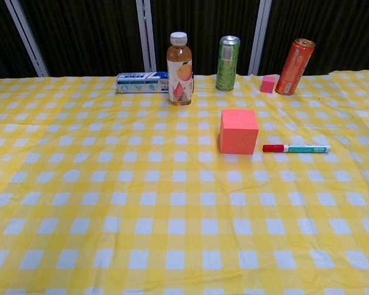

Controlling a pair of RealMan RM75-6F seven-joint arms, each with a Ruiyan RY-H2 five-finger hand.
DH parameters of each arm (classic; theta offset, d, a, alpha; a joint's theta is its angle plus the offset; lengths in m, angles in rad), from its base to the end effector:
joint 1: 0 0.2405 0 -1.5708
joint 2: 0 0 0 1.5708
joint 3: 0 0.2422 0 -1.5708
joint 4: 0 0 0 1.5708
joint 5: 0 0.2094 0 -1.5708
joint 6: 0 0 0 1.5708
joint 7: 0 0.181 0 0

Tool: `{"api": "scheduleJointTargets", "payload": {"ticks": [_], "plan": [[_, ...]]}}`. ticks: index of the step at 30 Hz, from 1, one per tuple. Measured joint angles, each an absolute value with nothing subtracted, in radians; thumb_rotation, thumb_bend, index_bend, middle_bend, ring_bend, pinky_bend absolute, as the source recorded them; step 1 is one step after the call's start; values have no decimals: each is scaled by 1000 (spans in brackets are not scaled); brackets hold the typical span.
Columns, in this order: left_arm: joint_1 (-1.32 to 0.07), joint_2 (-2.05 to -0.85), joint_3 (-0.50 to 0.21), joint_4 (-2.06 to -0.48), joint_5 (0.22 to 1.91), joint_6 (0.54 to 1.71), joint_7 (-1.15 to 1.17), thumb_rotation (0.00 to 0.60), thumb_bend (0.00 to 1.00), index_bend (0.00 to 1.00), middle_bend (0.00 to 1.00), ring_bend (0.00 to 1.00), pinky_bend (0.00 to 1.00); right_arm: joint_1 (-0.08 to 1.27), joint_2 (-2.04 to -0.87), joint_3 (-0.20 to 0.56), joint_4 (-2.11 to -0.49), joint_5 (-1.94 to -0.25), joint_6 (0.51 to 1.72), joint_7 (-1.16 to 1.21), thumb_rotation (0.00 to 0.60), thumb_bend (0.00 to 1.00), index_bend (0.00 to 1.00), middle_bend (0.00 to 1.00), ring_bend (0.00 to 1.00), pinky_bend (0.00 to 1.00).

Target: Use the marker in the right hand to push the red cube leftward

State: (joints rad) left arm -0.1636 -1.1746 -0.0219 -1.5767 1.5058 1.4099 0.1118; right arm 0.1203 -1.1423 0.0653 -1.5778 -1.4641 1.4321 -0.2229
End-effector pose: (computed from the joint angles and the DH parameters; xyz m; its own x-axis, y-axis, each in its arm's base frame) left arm -0.2891 0.2337 0.1216 0.4852 0.0664 0.8719 0.8729 -0.0945 -0.4786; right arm -0.3030 -0.2312 0.1461 0.5931 -0.0231 0.8048 -0.8051 -0.0095 0.5931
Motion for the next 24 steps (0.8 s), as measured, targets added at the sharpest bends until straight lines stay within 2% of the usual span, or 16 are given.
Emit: {"api": "scheduleJointTargets", "payload": {"ticks": [15,21,24], "plan": [[-165,-1175,-23,-1578,1500,1405,113,600,0,0,0,0,0,139,-1149,79,-1584,-1471,1421,-189,600,400,1,0,0,0],[-166,-1175,-21,-1580,1510,1409,112,600,0,0,0,0,0,191,-1156,111,-1614,-1459,1380,-205,600,400,129,29,0,0],[-167,-1175,-22,-1580,1509,1406,112,600,0,0,0,0,0,237,-1173,141,-1636,-1436,1334,-250,600,400,143,41,0,0]]}}
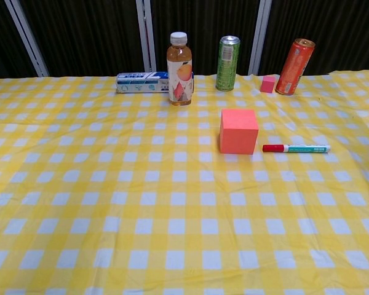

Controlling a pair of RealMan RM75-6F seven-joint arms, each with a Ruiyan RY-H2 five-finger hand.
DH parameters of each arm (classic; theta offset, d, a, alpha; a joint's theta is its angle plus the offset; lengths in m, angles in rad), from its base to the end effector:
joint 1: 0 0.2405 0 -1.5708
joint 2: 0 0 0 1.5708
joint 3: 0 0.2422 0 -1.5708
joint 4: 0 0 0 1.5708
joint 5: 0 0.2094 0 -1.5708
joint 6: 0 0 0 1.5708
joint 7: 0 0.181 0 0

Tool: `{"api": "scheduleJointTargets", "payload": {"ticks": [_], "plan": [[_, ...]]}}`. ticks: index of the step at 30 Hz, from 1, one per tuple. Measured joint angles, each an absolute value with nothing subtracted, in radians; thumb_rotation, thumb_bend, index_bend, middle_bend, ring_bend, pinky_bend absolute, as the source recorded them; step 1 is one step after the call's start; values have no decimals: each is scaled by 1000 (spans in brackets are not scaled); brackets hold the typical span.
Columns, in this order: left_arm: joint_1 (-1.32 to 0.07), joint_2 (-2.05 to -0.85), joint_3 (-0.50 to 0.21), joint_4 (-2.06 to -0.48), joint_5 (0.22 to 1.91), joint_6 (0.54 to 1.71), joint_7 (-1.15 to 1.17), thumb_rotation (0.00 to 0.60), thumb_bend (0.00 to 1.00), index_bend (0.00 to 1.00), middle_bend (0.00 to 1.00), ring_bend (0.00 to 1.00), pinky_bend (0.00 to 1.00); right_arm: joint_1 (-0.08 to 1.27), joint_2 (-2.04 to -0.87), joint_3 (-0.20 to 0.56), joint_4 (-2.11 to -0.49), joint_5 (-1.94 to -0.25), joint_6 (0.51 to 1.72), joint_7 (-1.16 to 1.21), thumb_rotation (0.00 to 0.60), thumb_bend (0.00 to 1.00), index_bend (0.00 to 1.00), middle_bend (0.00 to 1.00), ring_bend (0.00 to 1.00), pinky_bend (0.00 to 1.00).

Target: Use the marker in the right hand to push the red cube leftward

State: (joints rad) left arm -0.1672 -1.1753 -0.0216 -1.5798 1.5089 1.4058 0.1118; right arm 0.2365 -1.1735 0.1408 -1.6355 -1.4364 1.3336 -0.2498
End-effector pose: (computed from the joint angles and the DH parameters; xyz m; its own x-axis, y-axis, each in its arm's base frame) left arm -0.2874 0.2344 0.1201 0.4829 0.0692 0.8730 0.8739 -0.1015 -0.4753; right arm -0.2598 -0.2767 0.1287 0.5348 0.0030 0.8450 -0.8403 -0.1033 0.5322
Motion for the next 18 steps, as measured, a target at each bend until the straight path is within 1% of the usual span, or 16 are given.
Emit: {"api": "scheduleJointTargets", "payload": {"ticks": [4,10,15,18], "plan": [[-168,-1172,-20,-1581,1513,1406,107,600,0,0,0,0,0,315,-1223,193,-1657,-1355,1252,-316,600,400,179,45,0,0],[-167,-1163,-19,-1583,1514,1405,84,600,0,0,0,0,0,420,-1317,249,-1641,-1194,1154,-451,600,400,195,48,0,0],[-170,-1157,-18,-1587,1511,1396,74,600,0,0,0,0,0,497,-1389,282,-1600,-1043,1095,-549,600,400,295,77,0,0],[-171,-1155,-17,-1589,1509,1392,72,600,0,0,0,0,0,544,-1425,299,-1572,-960,1069,-602,600,399,319,88,0,0]]}}
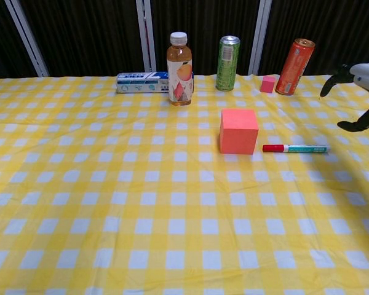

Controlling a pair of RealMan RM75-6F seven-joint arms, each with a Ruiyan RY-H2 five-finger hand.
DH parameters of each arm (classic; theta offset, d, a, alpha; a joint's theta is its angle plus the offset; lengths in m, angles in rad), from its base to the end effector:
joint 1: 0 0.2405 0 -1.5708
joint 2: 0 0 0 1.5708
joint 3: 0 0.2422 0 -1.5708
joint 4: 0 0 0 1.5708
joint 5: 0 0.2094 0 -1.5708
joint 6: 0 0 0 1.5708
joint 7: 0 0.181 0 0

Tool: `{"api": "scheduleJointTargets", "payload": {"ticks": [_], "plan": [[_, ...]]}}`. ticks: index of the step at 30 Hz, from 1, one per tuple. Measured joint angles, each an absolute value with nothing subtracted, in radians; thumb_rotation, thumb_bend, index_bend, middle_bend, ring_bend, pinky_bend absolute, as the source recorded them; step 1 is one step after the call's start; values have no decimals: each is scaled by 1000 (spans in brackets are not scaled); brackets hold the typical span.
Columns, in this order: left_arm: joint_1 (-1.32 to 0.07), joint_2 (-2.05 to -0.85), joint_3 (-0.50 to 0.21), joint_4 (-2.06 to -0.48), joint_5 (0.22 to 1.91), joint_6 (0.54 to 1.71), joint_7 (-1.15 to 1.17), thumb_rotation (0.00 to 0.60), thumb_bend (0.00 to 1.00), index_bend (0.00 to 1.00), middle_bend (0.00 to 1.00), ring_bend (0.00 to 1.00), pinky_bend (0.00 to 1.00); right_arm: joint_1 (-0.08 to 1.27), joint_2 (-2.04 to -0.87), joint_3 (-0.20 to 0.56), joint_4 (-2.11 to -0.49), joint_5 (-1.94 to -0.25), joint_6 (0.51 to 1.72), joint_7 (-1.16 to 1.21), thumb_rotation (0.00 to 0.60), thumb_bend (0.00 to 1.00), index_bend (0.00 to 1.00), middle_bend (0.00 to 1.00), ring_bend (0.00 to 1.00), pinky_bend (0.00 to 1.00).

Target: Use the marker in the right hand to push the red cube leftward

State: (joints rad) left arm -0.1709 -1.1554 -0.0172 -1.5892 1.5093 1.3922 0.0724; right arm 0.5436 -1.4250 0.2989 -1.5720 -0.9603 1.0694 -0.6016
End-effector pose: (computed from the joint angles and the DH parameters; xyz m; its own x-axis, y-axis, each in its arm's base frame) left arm -0.2882 0.2343 0.1225 0.4588 0.0876 0.8842 0.8870 -0.1030 -0.4501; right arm -0.2029 -0.3698 0.0464 0.5200 -0.1617 0.8387 -0.8537 -0.0667 0.5164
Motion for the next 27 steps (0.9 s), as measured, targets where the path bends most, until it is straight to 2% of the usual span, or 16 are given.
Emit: {"api": "scheduleJointTargets", "payload": {"ticks": [14,27], "plan": [[-174,-1153,-18,-1595,1500,1383,74,600,0,0,0,0,0,660,-1499,312,-1493,-703,1032,-723,600,399,380,138,0,0],[-175,-1152,-20,-1596,1495,1380,69,600,0,0,0,0,0,713,-1594,283,-1349,-648,1013,-688,600,400,381,139,0,0]]}}
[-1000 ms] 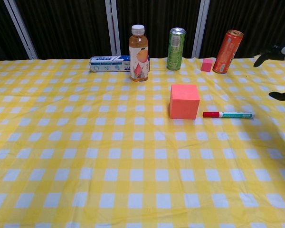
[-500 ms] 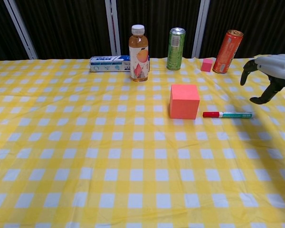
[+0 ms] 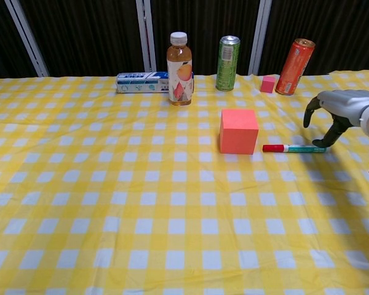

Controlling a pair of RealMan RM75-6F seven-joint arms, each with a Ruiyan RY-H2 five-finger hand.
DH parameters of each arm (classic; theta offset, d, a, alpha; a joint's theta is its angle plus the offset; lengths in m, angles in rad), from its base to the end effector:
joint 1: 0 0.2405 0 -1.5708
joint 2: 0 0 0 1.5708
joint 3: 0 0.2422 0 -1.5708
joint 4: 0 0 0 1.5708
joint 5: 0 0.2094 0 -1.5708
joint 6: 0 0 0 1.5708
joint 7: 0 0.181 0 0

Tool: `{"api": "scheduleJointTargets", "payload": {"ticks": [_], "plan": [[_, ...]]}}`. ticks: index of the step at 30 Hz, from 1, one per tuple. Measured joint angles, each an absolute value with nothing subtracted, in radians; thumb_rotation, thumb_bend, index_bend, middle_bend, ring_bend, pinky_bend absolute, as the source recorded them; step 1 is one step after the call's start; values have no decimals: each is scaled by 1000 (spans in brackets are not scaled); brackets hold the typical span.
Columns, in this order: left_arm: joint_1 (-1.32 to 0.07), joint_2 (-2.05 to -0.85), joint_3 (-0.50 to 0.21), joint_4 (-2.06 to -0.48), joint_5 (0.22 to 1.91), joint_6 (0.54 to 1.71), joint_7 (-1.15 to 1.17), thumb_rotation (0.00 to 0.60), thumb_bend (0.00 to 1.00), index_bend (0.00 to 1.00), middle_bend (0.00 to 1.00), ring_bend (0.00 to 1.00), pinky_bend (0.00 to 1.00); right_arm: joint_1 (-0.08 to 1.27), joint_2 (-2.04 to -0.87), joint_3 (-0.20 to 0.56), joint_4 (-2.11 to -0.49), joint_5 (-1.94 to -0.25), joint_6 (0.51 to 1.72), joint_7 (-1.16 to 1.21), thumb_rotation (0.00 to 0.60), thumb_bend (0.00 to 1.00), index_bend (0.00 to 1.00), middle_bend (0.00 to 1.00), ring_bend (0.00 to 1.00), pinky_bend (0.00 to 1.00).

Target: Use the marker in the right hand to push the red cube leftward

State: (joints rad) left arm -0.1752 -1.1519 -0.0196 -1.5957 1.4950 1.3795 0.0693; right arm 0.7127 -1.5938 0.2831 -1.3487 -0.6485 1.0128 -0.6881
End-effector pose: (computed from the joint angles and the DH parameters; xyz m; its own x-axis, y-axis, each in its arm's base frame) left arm -0.2891 0.2359 0.1223 0.4519 0.0979 0.8867 0.8912 -0.0935 -0.4439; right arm -0.2126 -0.4014 -0.0034 0.4960 -0.2959 0.8164 -0.8462 0.0460 0.5308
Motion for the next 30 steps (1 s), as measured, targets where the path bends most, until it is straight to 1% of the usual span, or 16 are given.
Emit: {"api": "scheduleJointTargets", "payload": {"ticks": [8,30], "plan": [[-176,-1151,-20,-1595,1494,1378,66,600,0,0,0,0,0,727,-1622,276,-1310,-623,1003,-667,600,400,381,138,0,0],[-176,-1150,-21,-1599,1490,1377,63,600,0,0,0,0,0,742,-1695,258,-1180,-631,975,-618,600,400,396,151,0,0]]}}
